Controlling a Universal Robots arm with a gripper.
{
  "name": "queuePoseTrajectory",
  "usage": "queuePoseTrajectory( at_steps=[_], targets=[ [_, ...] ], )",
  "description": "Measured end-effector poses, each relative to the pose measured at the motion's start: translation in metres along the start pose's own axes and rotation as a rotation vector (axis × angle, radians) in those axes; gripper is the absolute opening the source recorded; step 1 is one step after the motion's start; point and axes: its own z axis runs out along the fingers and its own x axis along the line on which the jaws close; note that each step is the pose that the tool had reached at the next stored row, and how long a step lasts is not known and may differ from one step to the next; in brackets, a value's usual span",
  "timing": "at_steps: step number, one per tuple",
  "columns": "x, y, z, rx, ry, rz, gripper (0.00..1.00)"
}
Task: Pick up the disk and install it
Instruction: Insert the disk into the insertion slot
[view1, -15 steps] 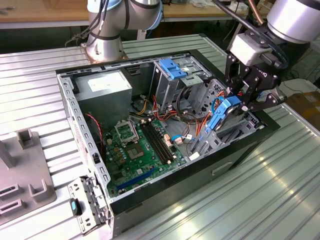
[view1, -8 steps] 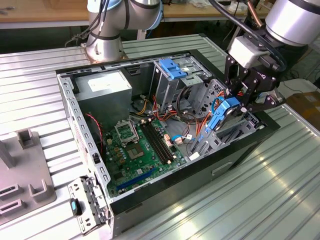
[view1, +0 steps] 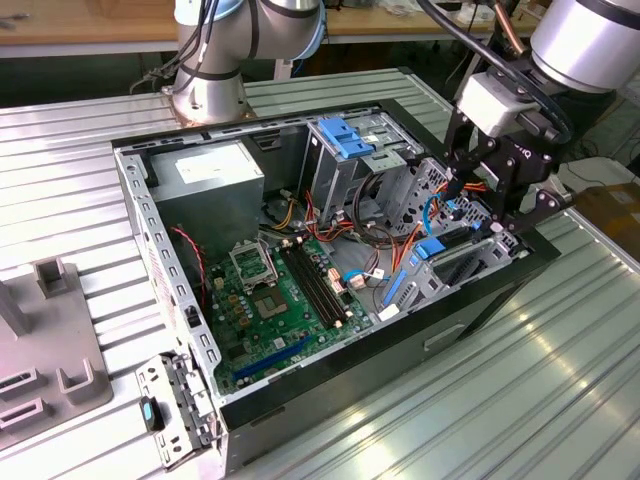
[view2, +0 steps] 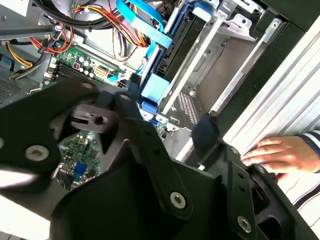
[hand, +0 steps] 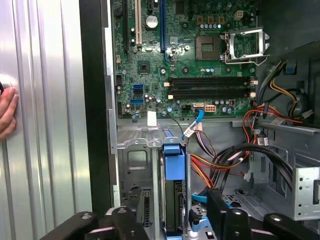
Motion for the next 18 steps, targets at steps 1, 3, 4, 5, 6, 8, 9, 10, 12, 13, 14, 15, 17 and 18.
queuePoseTrajectory(
  at_steps=[1, 3, 4, 5, 6, 8, 9, 10, 12, 13, 14, 15, 17, 18],
  targets=[
    [0.0, 0.0, 0.0001, 0.0, 0.0, 0.0, 0.67],
    [0.0, 0.0, 0.0002, 0.0, 0.0, 0.0, 0.74],
    [0.0, -0.0016, 0.0008, 0.0, -0.0003, 0.0, 0.74],
    [-0.0003, -0.0056, 0.0017, 0.0, -0.0002, 0.0, 0.74],
    [-0.0004, -0.0094, 0.0038, 0.0, -0.0001, 0.0, 0.74],
    [-0.0005, -0.0124, 0.0111, -0.0001, 0.0, 0.0, 0.74],
    [-0.0004, -0.0128, 0.0132, -0.0001, 0.0, 0.0, 0.74],
    [-0.0003, -0.013, 0.0151, -0.0001, 0.0, 0.0, 0.74],
    [-0.0003, -0.0131, 0.0216, -0.0002, 0.0, 0.0, 0.74],
    [-0.0007, -0.0135, 0.0248, -0.0006, 0.0002, 0.0, 0.74],
    [-0.0024, -0.0135, 0.0315, -0.0014, 0.0013, 0.0, 0.74],
    [-0.0066, -0.0135, 0.0337, -0.002, 0.0036, 0.0, 0.74],
    [-0.0123, -0.0134, 0.0342, -0.0021, 0.0047, 0.0, 0.74],
    [-0.0125, -0.0134, 0.0342, -0.002, 0.0048, 0.0, 0.74]
  ],
)
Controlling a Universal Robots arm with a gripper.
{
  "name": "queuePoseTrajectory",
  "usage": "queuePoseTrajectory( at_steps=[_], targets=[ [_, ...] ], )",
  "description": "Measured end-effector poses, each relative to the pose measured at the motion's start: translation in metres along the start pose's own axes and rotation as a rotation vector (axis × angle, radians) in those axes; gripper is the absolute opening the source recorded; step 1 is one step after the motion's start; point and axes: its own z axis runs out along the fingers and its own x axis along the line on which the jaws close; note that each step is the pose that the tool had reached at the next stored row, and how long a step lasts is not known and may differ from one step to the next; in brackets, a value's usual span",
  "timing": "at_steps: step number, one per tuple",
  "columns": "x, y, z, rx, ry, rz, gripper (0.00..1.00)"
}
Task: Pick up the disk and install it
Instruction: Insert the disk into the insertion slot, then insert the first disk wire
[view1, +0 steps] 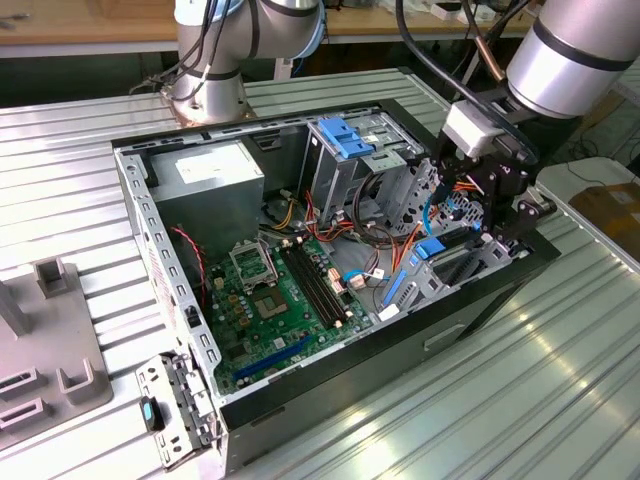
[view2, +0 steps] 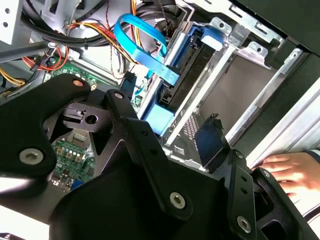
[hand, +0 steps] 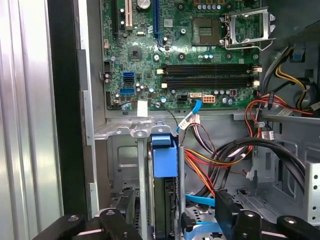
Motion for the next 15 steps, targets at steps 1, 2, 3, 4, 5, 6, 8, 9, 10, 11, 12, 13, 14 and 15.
queuePoseTrajectory(
  at_steps=[1, 2, 3, 4, 5, 6, 8, 9, 10, 11, 12, 13, 14, 15],
  targets=[
    [-0.0002, 0.0, -0.0001, 0.0, 0.0001, 0.0, 0.74],
    [-0.0008, 0.0, 0.0, 0.0, 0.0, 0.0, 0.74],
    [-0.0013, 0.0, 0.0, 0.0, 0.0001, 0.0, 0.74],
    [-0.0017, 0.0001, 0.0, 0.0, 0.0, 0.0, 0.74],
    [-0.0022, 0.0001, 0.0, 0.0, 0.0001, 0.0, 0.74],
    [-0.0025, 0.0001, 0.0001, 0.0, 0.0001, 0.0, 0.74],
    [-0.0031, 0.0001, 0.0, 0.0, 0.0002, 0.0, 0.74],
    [-0.0033, 0.0001, 0.0001, 0.0, 0.0001, 0.0, 0.74],
    [-0.0039, 0.0001, 0.0001, 0.0, 0.0001, 0.0, 0.74],
    [-0.0042, 0.0001, 0.0001, 0.0, 0.0001, 0.0, 0.74],
    [-0.0048, 0.0002, 0.0001, 0.0, 0.0002, 0.0, 0.74],
    [-0.0052, 0.0002, 0.0002, 0.0, 0.0, 0.0, 0.74],
    [-0.0056, 0.0002, 0.0001, 0.0, 0.0002, 0.0, 0.74],
    [-0.006, 0.0002, 0.0002, 0.0, 0.0001, 0.0, 0.74]
  ],
)
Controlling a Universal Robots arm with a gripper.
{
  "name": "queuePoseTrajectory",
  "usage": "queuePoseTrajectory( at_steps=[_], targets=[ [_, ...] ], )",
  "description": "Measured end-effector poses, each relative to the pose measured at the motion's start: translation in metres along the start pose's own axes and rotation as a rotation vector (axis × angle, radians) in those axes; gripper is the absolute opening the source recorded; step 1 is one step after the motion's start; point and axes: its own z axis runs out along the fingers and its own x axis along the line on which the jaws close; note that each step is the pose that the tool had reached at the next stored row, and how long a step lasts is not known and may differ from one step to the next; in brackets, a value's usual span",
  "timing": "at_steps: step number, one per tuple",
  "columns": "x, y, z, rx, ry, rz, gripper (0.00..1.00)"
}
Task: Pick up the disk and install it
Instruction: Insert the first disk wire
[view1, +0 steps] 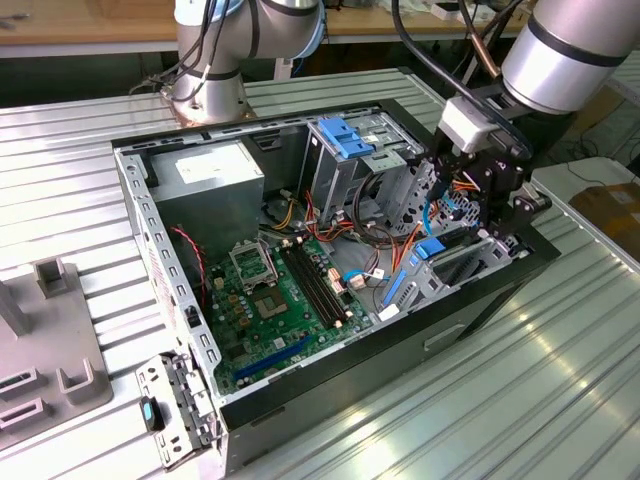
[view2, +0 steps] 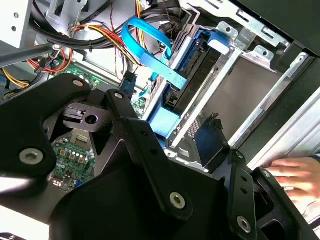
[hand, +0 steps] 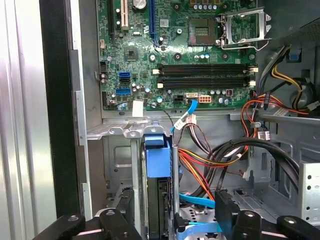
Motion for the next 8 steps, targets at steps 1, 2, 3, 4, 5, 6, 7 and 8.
queuePoseTrajectory(
  at_steps=[1, 2, 3, 4, 5, 6, 7, 8],
  targets=[
    [-0.0004, 0.0, 0.0, 0.0, 0.0, 0.0, 0.74],
    [-0.0004, -0.0037, 0.0002, -0.0008, 0.0001, 0.0, 0.74],
    [-0.0006, -0.0081, 0.0005, -0.0023, 0.0002, 0.0, 0.74],
    [-0.0007, -0.0127, 0.0008, -0.0043, 0.0002, 0.0, 0.74],
    [-0.001, -0.0215, 0.0014, -0.0082, 0.0003, 0.0, 0.74],
    [-0.0011, -0.0254, 0.0016, -0.0102, 0.0003, 0.0, 0.74],
    [-0.0012, -0.0278, 0.0017, -0.0117, 0.0004, 0.0, 0.74],
    [-0.0012, -0.0282, 0.0018, -0.0119, 0.0004, 0.001, 0.74]
  ],
)
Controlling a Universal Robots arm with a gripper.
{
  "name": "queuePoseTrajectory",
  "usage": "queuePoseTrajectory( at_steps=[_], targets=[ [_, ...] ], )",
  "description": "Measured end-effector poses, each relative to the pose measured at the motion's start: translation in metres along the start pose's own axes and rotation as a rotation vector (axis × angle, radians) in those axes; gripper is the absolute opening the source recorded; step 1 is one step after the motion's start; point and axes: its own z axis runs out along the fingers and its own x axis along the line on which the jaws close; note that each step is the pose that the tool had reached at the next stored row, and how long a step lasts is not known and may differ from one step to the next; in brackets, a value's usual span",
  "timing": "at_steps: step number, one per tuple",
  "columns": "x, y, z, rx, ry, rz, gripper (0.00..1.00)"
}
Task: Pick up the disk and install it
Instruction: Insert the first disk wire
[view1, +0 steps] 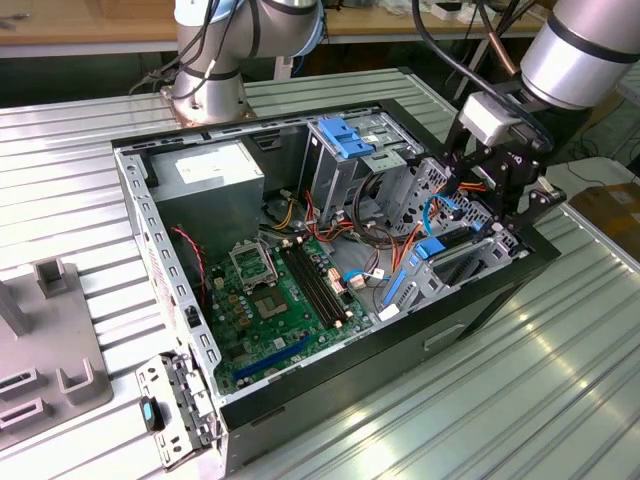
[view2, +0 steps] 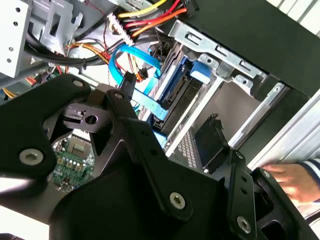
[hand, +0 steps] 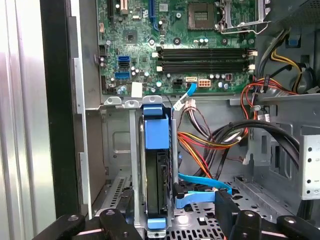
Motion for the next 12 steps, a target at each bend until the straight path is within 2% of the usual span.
queuePoseTrajectory(
  at_steps=[3, 8, 9, 12],
  targets=[
    [0.0, -0.0011, 0.0, -0.0001, 0.0001, 0.0, 0.74],
    [-0.0043, -0.0007, 0.0002, -0.0001, 0.0002, 0.0, 0.75],
    [-0.0052, -0.0007, 0.0002, 0.0, 0.0001, 0.0, 0.87],
    [-0.0072, -0.0005, 0.0003, -0.0001, 0.0, 0.0, 0.92]
  ],
)
